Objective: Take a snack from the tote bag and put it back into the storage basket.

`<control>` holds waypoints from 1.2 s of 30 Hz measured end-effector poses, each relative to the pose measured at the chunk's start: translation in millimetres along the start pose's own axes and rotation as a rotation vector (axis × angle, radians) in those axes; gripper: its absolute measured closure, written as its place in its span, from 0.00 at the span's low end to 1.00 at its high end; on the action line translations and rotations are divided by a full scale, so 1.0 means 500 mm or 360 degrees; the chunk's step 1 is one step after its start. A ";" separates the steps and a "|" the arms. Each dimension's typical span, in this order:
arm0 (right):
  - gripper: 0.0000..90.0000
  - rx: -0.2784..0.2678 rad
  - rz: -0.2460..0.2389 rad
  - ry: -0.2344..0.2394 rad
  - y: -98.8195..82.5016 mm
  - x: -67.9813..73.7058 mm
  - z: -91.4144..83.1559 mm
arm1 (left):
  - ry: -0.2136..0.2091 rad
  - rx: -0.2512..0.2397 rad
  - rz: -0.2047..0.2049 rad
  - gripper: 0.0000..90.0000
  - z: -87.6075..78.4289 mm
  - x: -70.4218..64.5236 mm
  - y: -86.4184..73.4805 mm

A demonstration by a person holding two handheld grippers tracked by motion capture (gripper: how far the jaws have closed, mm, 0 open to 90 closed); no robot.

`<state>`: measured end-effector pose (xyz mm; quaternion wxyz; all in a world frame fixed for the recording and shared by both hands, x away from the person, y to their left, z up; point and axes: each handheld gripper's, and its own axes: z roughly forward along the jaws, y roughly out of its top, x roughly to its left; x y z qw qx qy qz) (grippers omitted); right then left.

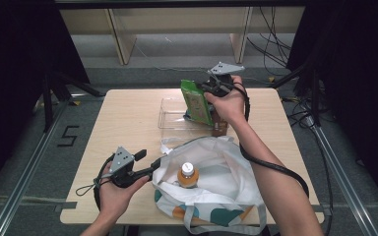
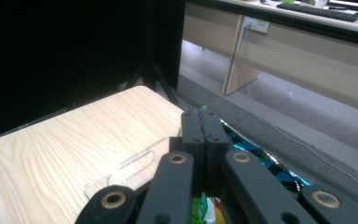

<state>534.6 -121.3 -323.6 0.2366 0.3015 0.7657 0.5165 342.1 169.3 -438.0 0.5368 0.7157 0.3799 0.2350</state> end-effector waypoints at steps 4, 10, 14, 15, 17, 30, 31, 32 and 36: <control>1.00 -0.0001 0.0000 -0.0005 -0.005 0.000 0.008 | 0.0002 0.0004 -0.0019 0.40 0.000 -0.001 -0.001; 1.00 -0.0007 0.0002 -0.0005 -0.011 -0.002 0.016 | -0.0002 0.0003 0.0020 0.40 0.001 0.001 0.000; 1.00 -0.0024 0.0003 -0.0005 -0.009 0.003 0.021 | 0.0002 0.0009 0.0061 0.40 0.001 0.004 0.002; 1.00 -0.0028 0.0014 -0.0005 -0.009 0.004 0.022 | 0.0003 0.0010 0.0065 0.40 0.001 0.004 0.002; 1.00 -0.0031 0.0014 0.0014 -0.008 0.005 0.025 | 0.0002 0.0010 0.0059 0.40 0.000 0.003 0.002; 1.00 -0.0021 0.0029 -0.0042 -0.023 0.004 0.048 | -0.0001 0.0011 -0.0014 0.40 0.000 -0.001 -0.001; 1.00 -0.0023 0.0033 -0.0027 -0.025 0.003 0.050 | -0.0001 0.0011 -0.0013 0.40 0.000 -0.001 -0.001; 1.00 -0.0015 -0.0011 -0.0038 -0.025 0.000 0.050 | -0.0001 0.0010 -0.0015 0.40 0.000 -0.001 -0.001; 1.00 0.0003 0.0006 -0.0043 -0.030 0.004 0.054 | -0.0003 0.0010 -0.0014 0.40 0.000 -0.001 -0.001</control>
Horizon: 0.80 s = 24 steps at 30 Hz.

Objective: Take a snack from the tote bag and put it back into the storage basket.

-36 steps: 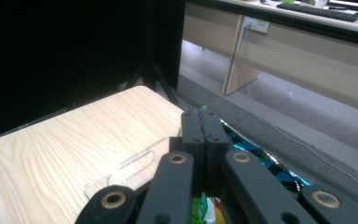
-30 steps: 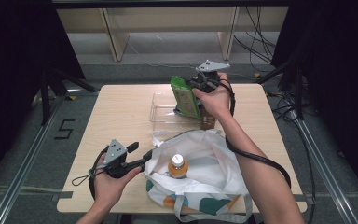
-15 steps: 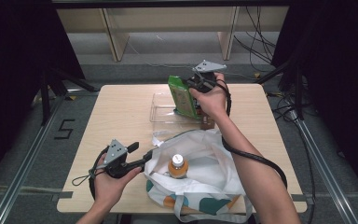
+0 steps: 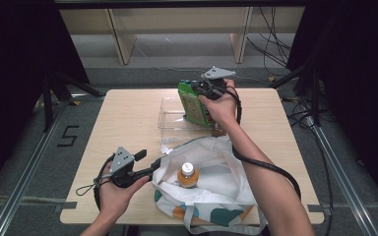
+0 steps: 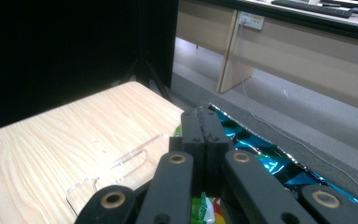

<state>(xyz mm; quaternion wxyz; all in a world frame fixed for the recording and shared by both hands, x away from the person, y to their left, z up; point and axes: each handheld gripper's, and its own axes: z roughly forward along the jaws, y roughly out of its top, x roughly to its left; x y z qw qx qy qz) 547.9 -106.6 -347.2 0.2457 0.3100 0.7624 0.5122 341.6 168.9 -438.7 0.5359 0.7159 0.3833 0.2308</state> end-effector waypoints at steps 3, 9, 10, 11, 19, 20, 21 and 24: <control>1.00 0.0011 -0.0013 -0.0004 -0.004 0.001 0.002 | 0.0002 -0.0003 0.0040 0.40 0.001 0.003 0.001; 1.00 0.0030 0.0009 -0.0010 -0.008 0.002 0.004 | -0.0001 0.0002 0.0073 0.40 0.000 0.005 0.002; 1.00 0.0035 0.0000 -0.0019 -0.009 0.001 0.003 | 0.0002 -0.0001 0.0050 0.40 0.001 0.003 0.001; 1.00 0.0034 -0.0014 -0.0018 -0.009 0.001 0.003 | -0.0005 -0.0003 0.0024 0.40 0.001 0.002 0.000; 1.00 0.0063 -0.0030 -0.0020 -0.017 -0.005 0.004 | -0.0003 -0.0003 0.0017 0.40 0.001 0.001 0.000; 1.00 0.0072 -0.0037 -0.0030 -0.017 -0.005 0.002 | -0.0003 -0.0007 0.0023 0.40 0.002 0.001 0.000; 1.00 0.0087 -0.0020 -0.0045 -0.016 -0.004 0.000 | -0.0005 -0.0005 0.0034 0.40 0.002 0.002 0.000; 1.00 0.0085 -0.0045 -0.0055 -0.015 -0.004 -0.002 | -0.0002 0.0001 0.0051 0.40 0.001 0.002 0.002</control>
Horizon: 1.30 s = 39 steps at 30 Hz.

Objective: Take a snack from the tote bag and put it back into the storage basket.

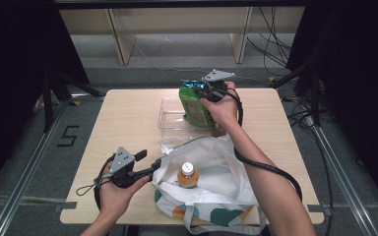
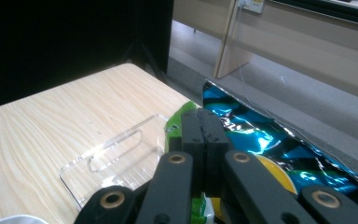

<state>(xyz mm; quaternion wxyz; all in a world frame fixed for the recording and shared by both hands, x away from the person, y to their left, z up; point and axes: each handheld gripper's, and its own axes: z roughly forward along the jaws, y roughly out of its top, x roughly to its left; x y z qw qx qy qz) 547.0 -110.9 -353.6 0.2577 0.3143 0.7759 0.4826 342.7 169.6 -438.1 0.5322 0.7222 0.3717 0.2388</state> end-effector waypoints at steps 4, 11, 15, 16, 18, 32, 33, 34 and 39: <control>1.00 0.0011 -0.0001 -0.0012 0.001 -0.005 -0.006 | 0.0002 0.0004 0.0004 0.40 0.000 -0.001 0.000; 1.00 -0.0036 -0.0021 -0.0012 0.007 -0.010 -0.007 | -0.0005 -0.0007 -0.0021 0.40 0.002 -0.001 -0.001; 1.00 -0.0038 -0.0033 -0.0005 0.011 -0.007 -0.002 | 0.0002 0.0001 0.0021 0.40 0.000 0.002 0.001; 1.00 -0.0026 -0.0021 -0.0002 0.010 -0.007 -0.001 | 0.0002 0.0001 0.0021 0.40 0.000 0.002 0.001; 1.00 -0.0040 -0.0037 -0.0008 0.009 -0.006 0.003 | -0.0002 -0.0001 -0.0040 0.40 -0.001 -0.002 -0.001; 1.00 -0.0074 -0.0063 -0.0011 0.011 0.002 0.025 | 0.0001 -0.0003 -0.0055 0.40 -0.001 -0.002 -0.001; 1.00 -0.0065 -0.0061 -0.0010 0.010 0.002 0.028 | 0.0000 -0.0002 -0.0052 0.40 -0.001 -0.001 -0.001; 1.00 -0.0052 -0.0084 0.0003 0.009 0.000 0.030 | -0.0001 -0.0004 -0.0051 0.40 -0.001 -0.001 -0.001; 1.00 -0.0035 -0.0084 -0.0038 0.001 0.001 0.041 | -0.0001 0.0001 -0.0049 0.40 -0.001 -0.002 -0.002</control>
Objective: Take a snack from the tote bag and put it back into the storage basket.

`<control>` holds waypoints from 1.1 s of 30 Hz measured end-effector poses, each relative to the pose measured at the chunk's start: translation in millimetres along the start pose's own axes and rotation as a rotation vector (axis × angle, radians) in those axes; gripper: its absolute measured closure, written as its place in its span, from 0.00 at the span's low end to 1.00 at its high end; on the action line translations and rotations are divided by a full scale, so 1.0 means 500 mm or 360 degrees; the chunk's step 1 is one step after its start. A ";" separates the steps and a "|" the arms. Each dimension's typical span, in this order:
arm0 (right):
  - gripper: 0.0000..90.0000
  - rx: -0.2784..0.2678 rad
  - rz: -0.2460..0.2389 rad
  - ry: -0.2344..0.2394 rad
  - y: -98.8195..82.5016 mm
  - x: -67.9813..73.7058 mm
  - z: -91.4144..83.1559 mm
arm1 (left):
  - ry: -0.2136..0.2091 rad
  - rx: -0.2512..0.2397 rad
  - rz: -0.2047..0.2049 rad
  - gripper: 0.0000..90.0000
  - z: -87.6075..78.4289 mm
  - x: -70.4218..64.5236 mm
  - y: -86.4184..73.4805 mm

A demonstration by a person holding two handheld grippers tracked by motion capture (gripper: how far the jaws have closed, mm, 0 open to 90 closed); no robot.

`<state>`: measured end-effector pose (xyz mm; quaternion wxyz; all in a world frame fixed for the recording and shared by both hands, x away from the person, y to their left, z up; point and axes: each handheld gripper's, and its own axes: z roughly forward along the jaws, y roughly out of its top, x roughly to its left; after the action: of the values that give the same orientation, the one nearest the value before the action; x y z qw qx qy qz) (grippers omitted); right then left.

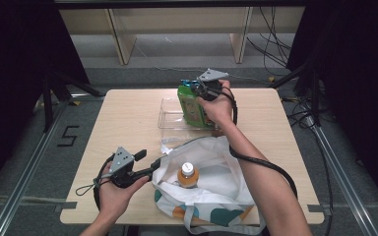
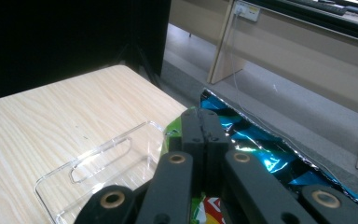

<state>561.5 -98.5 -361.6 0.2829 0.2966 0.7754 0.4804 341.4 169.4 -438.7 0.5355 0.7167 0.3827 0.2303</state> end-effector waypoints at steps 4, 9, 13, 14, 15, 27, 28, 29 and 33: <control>1.00 0.0019 -0.0007 -0.0002 0.004 0.002 0.001 | -0.0005 -0.0002 0.0015 0.40 0.000 0.000 0.001; 1.00 0.0037 -0.0021 0.0010 0.002 0.000 0.002 | -0.0001 0.0004 0.0067 0.40 0.000 0.004 0.002; 1.00 0.0070 -0.0044 0.0015 0.000 0.000 -0.002 | -0.0003 0.0002 0.0064 0.40 0.001 0.003 0.001; 1.00 0.0075 -0.0052 0.0018 -0.001 -0.001 -0.002 | -0.0005 0.0008 0.0064 0.40 0.000 0.003 0.001; 1.00 0.0081 -0.0056 0.0024 -0.001 -0.001 -0.003 | -0.0002 0.0003 0.0035 0.40 0.000 0.000 0.000; 1.00 0.0057 -0.0034 0.0043 0.011 0.006 -0.010 | -0.0005 0.0005 0.0026 0.40 -0.001 -0.001 0.001; 1.00 0.0029 -0.0066 0.0040 0.013 0.003 -0.006 | -0.0009 0.0006 0.0002 0.40 -0.001 -0.002 -0.001; 1.00 0.0024 -0.0052 0.0043 0.014 0.004 -0.005 | -0.0004 0.0009 0.0021 0.40 -0.001 -0.001 0.000; 1.00 0.0007 -0.0035 0.0044 0.014 0.005 -0.001 | -0.0009 0.0007 0.0013 0.40 0.000 0.000 0.000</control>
<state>560.9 -94.2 -355.3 0.2767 0.2820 0.7836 0.4795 341.3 169.8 -438.8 0.5340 0.7201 0.3789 0.2296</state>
